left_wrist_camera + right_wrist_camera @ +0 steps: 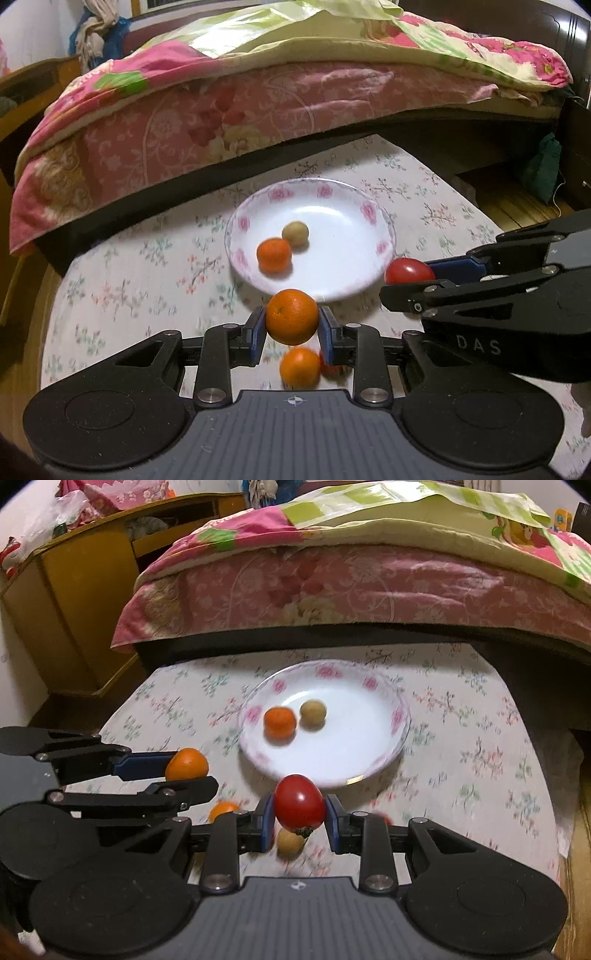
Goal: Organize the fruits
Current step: 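Carry the mandarin and red tomato in both tools over the white plate, then lower both fruits into the plate and open both tools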
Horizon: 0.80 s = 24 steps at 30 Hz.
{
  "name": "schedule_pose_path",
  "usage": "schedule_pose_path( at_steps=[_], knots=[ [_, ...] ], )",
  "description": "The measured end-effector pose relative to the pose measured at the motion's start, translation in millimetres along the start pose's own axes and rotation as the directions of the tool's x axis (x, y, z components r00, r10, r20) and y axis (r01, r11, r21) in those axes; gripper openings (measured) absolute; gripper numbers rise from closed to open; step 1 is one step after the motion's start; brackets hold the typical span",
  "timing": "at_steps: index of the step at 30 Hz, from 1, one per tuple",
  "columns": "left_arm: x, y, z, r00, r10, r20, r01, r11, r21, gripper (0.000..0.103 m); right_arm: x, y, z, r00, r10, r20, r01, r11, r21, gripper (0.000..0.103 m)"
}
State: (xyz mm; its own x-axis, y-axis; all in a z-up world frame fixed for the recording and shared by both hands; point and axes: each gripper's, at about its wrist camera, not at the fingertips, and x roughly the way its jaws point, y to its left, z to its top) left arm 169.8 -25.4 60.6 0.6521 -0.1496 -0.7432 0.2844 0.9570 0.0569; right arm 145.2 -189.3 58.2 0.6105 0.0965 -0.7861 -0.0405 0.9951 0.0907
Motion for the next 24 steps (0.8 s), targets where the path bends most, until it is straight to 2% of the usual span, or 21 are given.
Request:
schedule_pose_path(
  at_steps=[10,24],
  knots=[
    [37,0,19,1.0,0.009,-0.006,-0.009,1.0,0.019,0.036,35,-26,24,1.0,-0.007,0.004,0.007,1.0,0.023,0.028],
    [65,5,20,0.999,0.003,-0.042,-0.003,1.0,-0.001,0.036,67,-39,27,1.0,0.003,-0.029,-0.002,0.999,0.034,0.028]
  ],
)
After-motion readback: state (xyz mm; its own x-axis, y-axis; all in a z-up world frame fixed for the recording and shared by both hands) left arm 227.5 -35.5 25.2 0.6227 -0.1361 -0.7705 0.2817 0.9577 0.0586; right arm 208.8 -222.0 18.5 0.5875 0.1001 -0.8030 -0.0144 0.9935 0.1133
